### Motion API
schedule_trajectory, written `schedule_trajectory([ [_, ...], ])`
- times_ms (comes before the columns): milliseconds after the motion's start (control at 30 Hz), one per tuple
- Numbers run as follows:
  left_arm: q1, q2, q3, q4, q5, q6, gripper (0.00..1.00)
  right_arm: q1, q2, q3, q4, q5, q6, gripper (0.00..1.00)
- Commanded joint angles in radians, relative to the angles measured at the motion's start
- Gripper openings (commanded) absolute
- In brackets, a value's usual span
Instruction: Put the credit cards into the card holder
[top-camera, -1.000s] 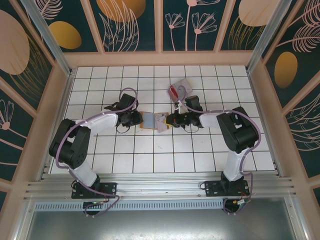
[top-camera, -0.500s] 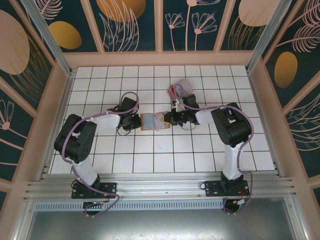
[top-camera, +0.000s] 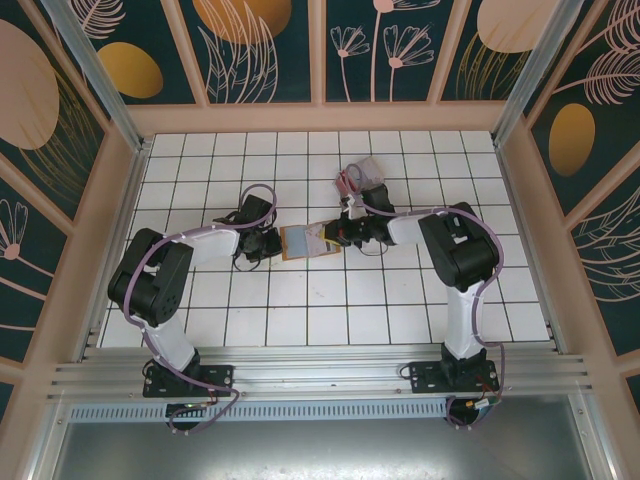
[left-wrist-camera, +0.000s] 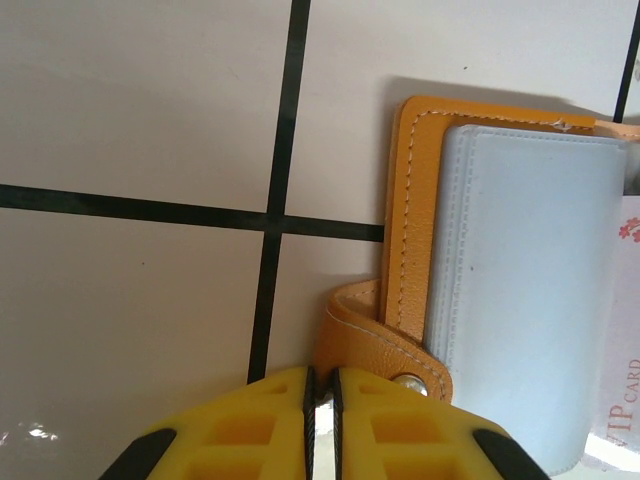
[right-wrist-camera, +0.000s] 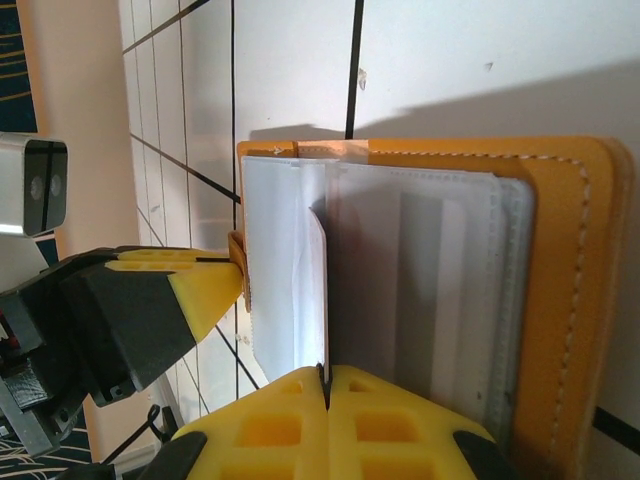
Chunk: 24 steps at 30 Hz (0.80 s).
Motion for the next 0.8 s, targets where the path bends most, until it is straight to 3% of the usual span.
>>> schedule_trajectory([
  [0,-0.003,0.022,-0.019,0.025,0.034,-0.005,0.15,0.012,0.024,0.044,-0.03,-0.008,-0.032,0.0],
  [500,-0.003,0.026,-0.028,0.047,0.049,-0.01,0.15,0.057,0.086,0.142,-0.096,0.058,-0.053,0.0],
  [767,-0.003,0.031,-0.027,0.06,0.063,-0.017,0.16,0.129,0.07,0.164,-0.172,0.245,-0.07,0.0],
])
